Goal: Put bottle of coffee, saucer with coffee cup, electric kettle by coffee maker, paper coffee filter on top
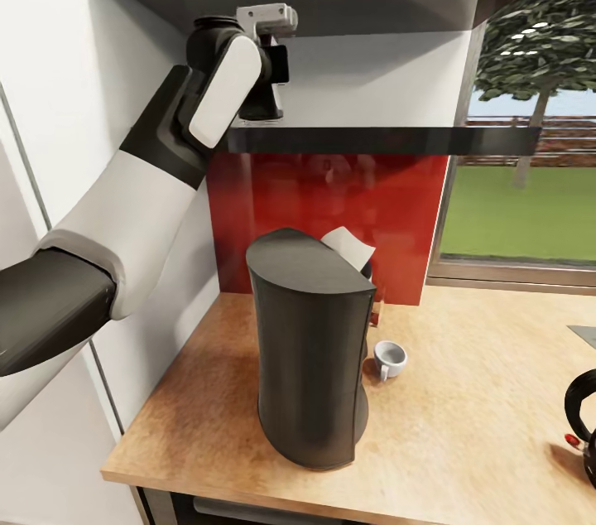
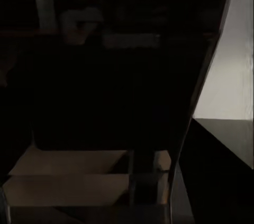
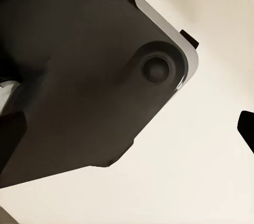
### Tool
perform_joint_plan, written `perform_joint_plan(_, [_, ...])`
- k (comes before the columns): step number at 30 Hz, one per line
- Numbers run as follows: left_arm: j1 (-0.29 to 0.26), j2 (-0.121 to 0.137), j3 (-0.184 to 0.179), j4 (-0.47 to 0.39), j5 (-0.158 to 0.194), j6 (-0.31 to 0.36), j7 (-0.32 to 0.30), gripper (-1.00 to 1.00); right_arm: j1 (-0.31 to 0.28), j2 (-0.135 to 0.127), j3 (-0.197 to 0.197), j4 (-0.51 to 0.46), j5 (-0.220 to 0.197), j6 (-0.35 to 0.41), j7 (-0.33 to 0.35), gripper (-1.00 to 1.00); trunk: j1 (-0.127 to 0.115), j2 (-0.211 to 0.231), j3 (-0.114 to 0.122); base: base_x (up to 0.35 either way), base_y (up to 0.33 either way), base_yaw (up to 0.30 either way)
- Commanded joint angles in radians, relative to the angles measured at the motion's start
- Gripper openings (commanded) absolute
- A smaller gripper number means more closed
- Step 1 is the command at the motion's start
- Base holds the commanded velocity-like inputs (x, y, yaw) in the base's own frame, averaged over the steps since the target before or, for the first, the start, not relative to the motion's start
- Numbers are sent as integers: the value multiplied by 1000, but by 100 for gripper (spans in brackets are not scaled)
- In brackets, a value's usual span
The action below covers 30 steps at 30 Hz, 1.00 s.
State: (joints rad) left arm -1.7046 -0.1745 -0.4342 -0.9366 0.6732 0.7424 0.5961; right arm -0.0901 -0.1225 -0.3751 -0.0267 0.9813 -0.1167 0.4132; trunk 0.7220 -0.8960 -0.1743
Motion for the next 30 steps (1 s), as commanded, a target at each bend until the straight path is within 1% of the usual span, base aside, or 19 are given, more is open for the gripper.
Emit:
perform_joint_plan(1, [-1, 0, -2, -6, 8, 3, 8, -100, 0, 0, -8, -1, 10, -3, 4, 100, 0, -1, -2, 0, 0, 0])
perform_joint_plan(11, [-1, 0, -6, -105, 8, 7, 13, -100, 0, 0, -8, -1, 10, -3, 4, 100, 0, -1, -2, 0, 0, 0])
perform_joint_plan(18, [-1, 0, -4, -120, 8, 8, 14, -100, 0, 0, -8, -1, 10, -3, 4, 100, 0, -1, -2, -18, 0, 0])
perform_joint_plan(30, [-1, 0, -2, -121, 8, 8, 14, -100, 0, 0, -8, -1, 10, -3, 4, 100, 0, -1, -2, -155, 0, 0])
